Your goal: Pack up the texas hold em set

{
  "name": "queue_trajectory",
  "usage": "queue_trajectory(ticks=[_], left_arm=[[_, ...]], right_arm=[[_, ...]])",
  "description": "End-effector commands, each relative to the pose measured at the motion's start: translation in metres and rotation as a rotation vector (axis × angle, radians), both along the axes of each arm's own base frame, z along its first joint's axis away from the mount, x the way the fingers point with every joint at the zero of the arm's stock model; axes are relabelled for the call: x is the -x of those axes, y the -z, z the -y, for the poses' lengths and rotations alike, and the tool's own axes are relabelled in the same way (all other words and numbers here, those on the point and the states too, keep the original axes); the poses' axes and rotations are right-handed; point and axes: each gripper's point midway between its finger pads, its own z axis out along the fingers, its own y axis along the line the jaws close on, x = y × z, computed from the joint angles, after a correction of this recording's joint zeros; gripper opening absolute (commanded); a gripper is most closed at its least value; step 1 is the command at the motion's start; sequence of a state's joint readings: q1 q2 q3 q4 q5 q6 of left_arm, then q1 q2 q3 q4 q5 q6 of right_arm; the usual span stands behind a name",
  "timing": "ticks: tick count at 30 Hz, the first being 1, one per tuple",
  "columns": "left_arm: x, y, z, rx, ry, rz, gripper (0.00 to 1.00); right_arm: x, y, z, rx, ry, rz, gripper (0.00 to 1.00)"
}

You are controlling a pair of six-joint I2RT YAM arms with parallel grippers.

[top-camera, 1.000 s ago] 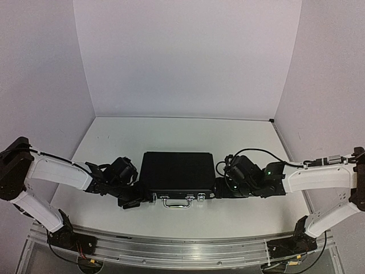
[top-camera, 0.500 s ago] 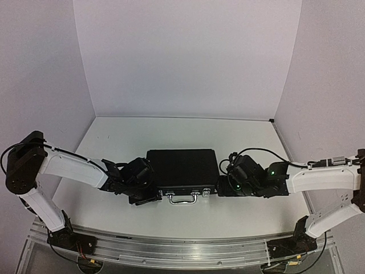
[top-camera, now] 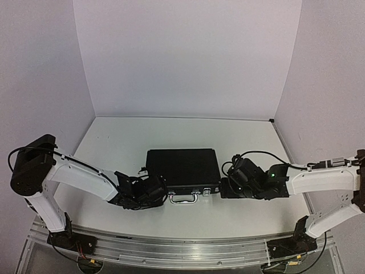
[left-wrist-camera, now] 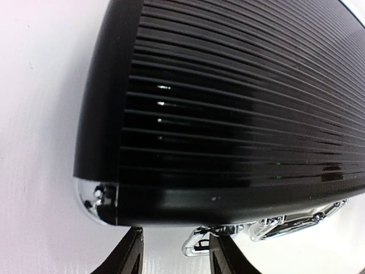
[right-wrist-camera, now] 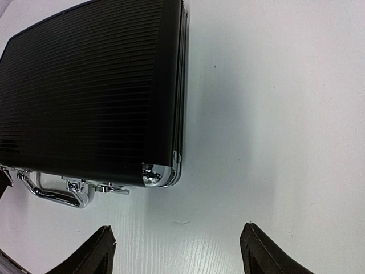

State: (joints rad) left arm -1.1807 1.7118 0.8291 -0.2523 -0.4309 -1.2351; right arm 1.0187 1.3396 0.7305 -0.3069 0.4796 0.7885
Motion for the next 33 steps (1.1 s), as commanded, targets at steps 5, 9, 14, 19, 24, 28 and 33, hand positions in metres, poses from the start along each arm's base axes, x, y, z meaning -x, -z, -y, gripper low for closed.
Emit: queue_trajectory(ticks=[5, 9, 14, 19, 24, 28, 33], left_arm=[[0.024, 0.035, -0.058, -0.186, 0.029, 0.018, 0.41], [0.02, -0.001, -0.057, -0.088, -0.008, 0.084, 0.43], [0.022, -0.022, -0.058, 0.015, 0.012, 0.121, 0.49], [0.018, -0.052, -0.045, 0.064, 0.059, 0.164, 0.64], [-0.003, -0.144, -0.049, 0.159, 0.017, 0.266, 1.0], [-0.044, -0.199, -0.079, 0.21, -0.05, 0.29, 1.0], [-0.111, -0.197, -0.143, 0.175, -0.157, 0.246, 1.0]], right_arm=[[-0.003, 0.004, 0.005, 0.017, 0.035, 0.009, 0.74], [-0.004, 0.004, 0.003, 0.015, 0.035, 0.006, 0.74], [-0.005, 0.002, 0.002, 0.016, 0.035, 0.014, 0.74], [-0.007, -0.007, -0.005, 0.005, 0.003, 0.024, 0.75], [-0.015, -0.04, 0.0, -0.007, 0.0, 0.115, 0.92], [-0.031, -0.074, 0.026, 0.055, 0.036, 0.235, 0.98], [-0.07, -0.078, 0.096, 0.057, 0.209, 0.118, 0.98]])
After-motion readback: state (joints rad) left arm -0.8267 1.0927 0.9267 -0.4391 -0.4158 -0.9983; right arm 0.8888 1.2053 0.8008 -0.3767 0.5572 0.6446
